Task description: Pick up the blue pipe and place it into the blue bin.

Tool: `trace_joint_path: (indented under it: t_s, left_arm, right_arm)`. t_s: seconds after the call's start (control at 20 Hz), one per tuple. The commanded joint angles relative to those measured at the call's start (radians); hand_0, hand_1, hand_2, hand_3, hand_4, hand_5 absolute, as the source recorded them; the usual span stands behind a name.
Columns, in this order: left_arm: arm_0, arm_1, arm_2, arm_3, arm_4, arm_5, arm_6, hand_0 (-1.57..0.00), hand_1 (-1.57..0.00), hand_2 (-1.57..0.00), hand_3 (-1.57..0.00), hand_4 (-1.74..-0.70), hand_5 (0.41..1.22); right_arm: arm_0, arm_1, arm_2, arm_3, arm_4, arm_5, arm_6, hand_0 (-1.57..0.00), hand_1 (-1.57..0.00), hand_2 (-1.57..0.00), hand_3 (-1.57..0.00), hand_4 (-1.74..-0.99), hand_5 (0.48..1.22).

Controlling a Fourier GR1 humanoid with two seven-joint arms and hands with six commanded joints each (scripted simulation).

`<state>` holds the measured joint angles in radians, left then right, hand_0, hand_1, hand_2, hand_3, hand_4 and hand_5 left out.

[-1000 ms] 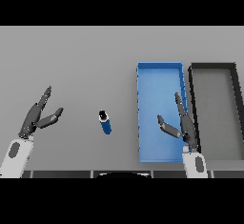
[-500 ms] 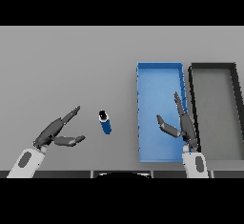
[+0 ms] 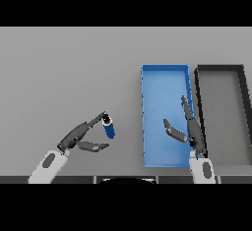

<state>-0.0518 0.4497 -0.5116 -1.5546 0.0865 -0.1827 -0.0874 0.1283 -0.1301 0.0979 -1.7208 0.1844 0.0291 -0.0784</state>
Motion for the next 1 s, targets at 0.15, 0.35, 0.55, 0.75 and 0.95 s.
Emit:
trace_joint_path:
  t_s: [0.15,0.35,0.55,0.75,0.95]
  left_arm:
    - [-0.047,-0.08,-0.019,0.058,-0.02,0.02,-0.003,0.0,0.0,0.0,0.0,-1.13,0.459]
    - [-0.083,-0.12,-0.045,0.126,-0.091,0.057,0.005,0.0,0.0,0.0,0.0,-1.06,0.425]
    - [-0.101,-0.173,-0.053,0.165,-0.074,0.043,-0.019,0.0,0.0,0.0,0.0,-1.09,0.441]
    - [-0.113,-0.234,-0.028,0.204,-0.022,0.042,-0.045,-0.01,-0.16,-0.31,-0.28,-1.24,0.613]
    - [-0.096,-0.265,-0.025,0.201,0.012,0.041,-0.05,-0.8,-0.92,-1.01,-1.03,-1.5,0.972]
  right_arm:
    - [0.005,-0.007,0.001,-0.017,0.003,0.003,0.002,0.0,0.0,0.0,0.0,-1.21,0.631]
    - [0.008,-0.011,-0.009,-0.007,-0.009,0.007,-0.015,0.0,0.0,0.0,0.0,-1.222,0.642]
    - [0.011,-0.01,-0.002,-0.014,0.016,-0.008,-0.013,0.0,0.0,0.0,0.0,-1.205,0.649]
    - [0.024,-0.011,-0.003,-0.02,0.006,0.0,-0.037,0.0,0.0,0.0,0.0,-1.217,0.655]
    - [-0.001,-0.017,-0.018,0.002,-0.006,0.001,-0.022,0.0,0.0,0.0,0.0,-1.224,0.658]
